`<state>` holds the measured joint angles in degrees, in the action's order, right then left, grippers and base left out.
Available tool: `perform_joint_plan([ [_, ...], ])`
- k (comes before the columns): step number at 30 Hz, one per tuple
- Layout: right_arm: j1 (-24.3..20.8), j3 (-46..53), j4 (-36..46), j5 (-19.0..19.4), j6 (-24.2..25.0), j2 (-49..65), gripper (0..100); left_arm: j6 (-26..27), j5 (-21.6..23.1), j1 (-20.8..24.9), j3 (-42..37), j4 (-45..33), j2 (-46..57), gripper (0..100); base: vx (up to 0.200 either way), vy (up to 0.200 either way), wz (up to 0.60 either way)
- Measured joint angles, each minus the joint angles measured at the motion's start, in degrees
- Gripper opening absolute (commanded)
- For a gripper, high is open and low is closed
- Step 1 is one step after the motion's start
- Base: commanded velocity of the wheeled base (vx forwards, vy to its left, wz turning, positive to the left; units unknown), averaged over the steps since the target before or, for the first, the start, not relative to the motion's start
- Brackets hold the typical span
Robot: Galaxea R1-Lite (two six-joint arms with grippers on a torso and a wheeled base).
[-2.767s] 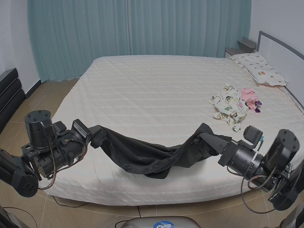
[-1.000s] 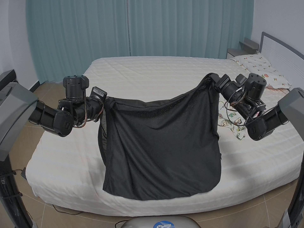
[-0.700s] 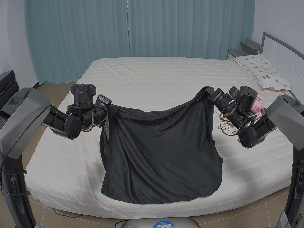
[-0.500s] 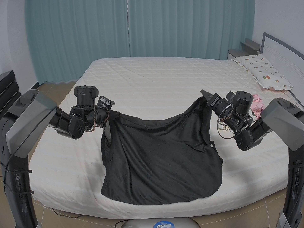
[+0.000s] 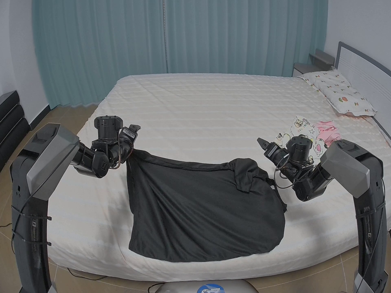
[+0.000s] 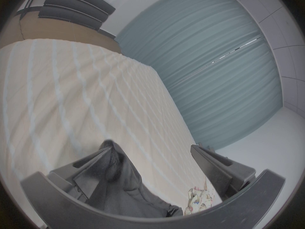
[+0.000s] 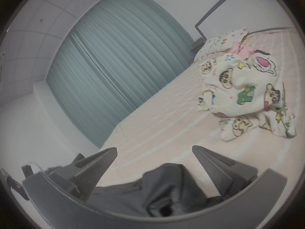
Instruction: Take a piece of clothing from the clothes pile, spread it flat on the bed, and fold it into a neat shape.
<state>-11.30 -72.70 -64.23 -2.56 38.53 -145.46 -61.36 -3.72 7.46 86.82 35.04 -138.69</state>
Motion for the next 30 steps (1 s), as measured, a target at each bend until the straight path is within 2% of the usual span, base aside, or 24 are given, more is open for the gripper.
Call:
perform_joint_plan([
  [7,3.28,7.57,-0.41,3.60,-1.28,0.11,100,1.72,0.22,-2.56,6.75,-0.12,-1.79,100,0.000,0.000,0.00],
  [14,5.24,12.09,-0.68,5.81,-1.54,0.15,100,2.65,0.38,-2.80,8.33,-2.72,-4.04,100,0.000,0.000,0.00],
  [19,6.10,12.75,-0.22,7.40,-1.54,-0.10,100,2.62,1.29,-2.80,3.00,-2.80,-3.21,100,0.000,0.000,0.00],
  [30,6.67,12.75,2.29,10.57,-1.97,-1.56,100,1.88,7.39,-2.51,-18.19,-0.35,5.80,100,0.000,0.000,0.00],
])
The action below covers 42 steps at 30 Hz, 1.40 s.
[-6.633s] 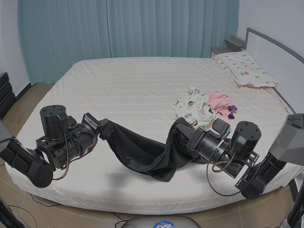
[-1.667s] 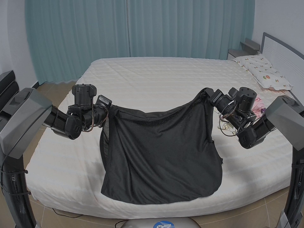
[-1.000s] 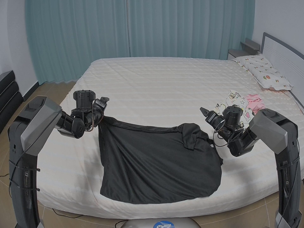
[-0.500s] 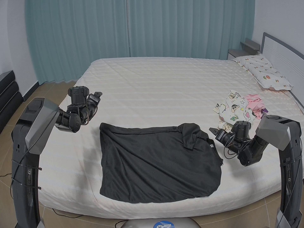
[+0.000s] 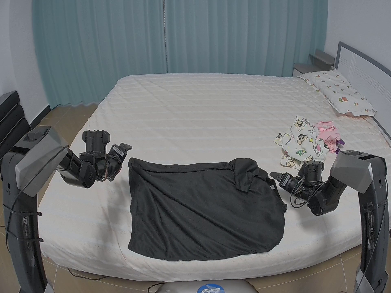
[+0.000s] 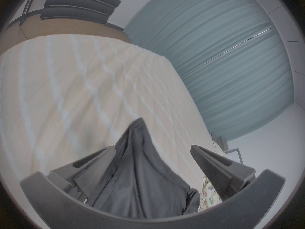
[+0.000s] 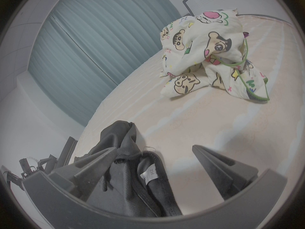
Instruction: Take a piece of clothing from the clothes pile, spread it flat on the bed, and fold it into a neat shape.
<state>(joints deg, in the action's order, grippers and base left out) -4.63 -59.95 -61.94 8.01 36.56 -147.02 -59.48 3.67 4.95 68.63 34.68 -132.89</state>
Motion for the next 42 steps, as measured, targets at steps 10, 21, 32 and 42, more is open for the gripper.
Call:
perform_joint_plan([
  [10,-0.43,-1.56,4.02,3.58,0.35,-1.28,0,-7.06,2.79,1.66,-14.17,5.57,6.01,100,0.000,0.000,0.00],
  [21,1.19,-2.43,1.84,3.47,4.19,-1.11,0,-9.55,5.44,1.72,-16.87,5.94,7.17,100,0.000,0.000,0.00],
  [32,6.89,0.04,0.63,3.71,3.07,4.44,0,-9.28,5.28,1.66,-18.05,9.85,5.83,100,0.000,0.000,0.00],
  [42,8.64,1.49,-0.11,3.78,1.60,5.47,100,-8.75,5.13,1.55,-18.19,10.20,4.45,100,0.000,0.000,0.00],
])
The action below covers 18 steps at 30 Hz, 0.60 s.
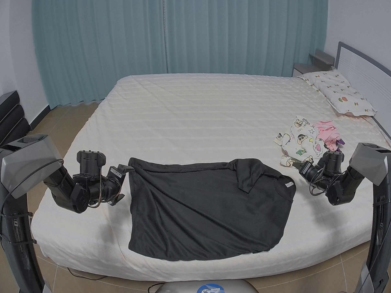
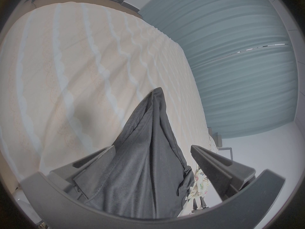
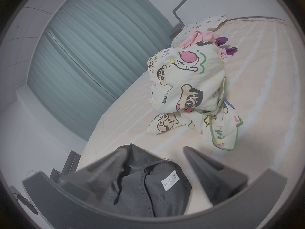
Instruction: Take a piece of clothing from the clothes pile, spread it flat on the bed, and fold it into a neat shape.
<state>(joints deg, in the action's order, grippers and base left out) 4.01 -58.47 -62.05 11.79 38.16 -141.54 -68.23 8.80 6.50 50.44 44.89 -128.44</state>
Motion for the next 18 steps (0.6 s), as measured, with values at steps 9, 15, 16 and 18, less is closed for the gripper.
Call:
perform_joint_plan([
  [9,-0.79,7.18,-4.95,-0.02,0.44,0.83,100,8.05,-0.13,0.55,-3.47,0.00,-0.01,100,0.000,0.000,0.00],
  [15,-2.54,14.95,-9.33,-0.51,0.62,2.22,100,14.02,-0.65,3.25,-8.02,-0.09,0.05,100,0.000,0.000,0.00],
  [16,-2.78,16.30,-10.07,-0.55,0.62,2.49,100,14.80,-0.89,3.95,-9.07,-0.11,0.09,100,0.000,0.000,0.00],
  [18,-3.13,18.44,-11.25,-0.63,0.62,2.90,100,16.12,-1.56,5.29,-10.84,-0.20,0.13,100,0.000,0.000,0.00],
])
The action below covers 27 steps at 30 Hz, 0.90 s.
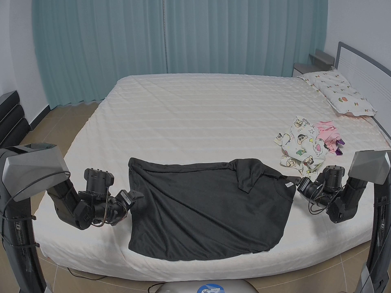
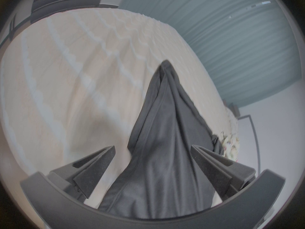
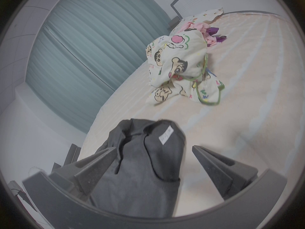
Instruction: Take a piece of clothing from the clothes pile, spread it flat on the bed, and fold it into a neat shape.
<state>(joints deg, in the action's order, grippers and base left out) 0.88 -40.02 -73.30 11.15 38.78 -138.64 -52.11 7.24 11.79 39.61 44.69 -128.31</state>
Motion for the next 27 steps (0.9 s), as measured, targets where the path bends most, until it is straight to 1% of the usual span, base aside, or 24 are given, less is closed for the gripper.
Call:
perform_joint_plan([
  [4,-0.41,4.77,-2.65,-0.13,0.00,0.79,100,2.74,-2.95,2.38,-3.25,-0.18,0.16,100,0.000,0.000,0.00],
  [7,-0.57,7.58,-5.23,-0.23,-0.05,1.21,100,3.67,-3.72,3.30,-4.80,-0.24,0.24,100,0.000,0.000,0.00],
  [13,-1.67,10.90,-7.30,-0.35,-0.22,1.60,100,4.27,-4.27,4.44,-6.86,-0.52,0.72,100,0.000,0.000,0.00],
  [23,-2.56,11.64,-7.44,-0.38,-0.05,1.99,100,5.34,-4.38,7.00,-8.74,-1.58,1.71,100,0.000,0.000,0.00],
  [24,-2.58,11.67,-7.46,-0.35,-0.05,2.01,100,5.40,-4.53,7.34,-8.77,-1.65,1.71,0,0.000,0.000,0.00],
  [27,-2.77,12.04,-7.66,-0.35,-0.02,2.06,100,5.97,-5.74,8.08,-8.87,-1.69,1.68,0,0.000,0.000,0.00],
])
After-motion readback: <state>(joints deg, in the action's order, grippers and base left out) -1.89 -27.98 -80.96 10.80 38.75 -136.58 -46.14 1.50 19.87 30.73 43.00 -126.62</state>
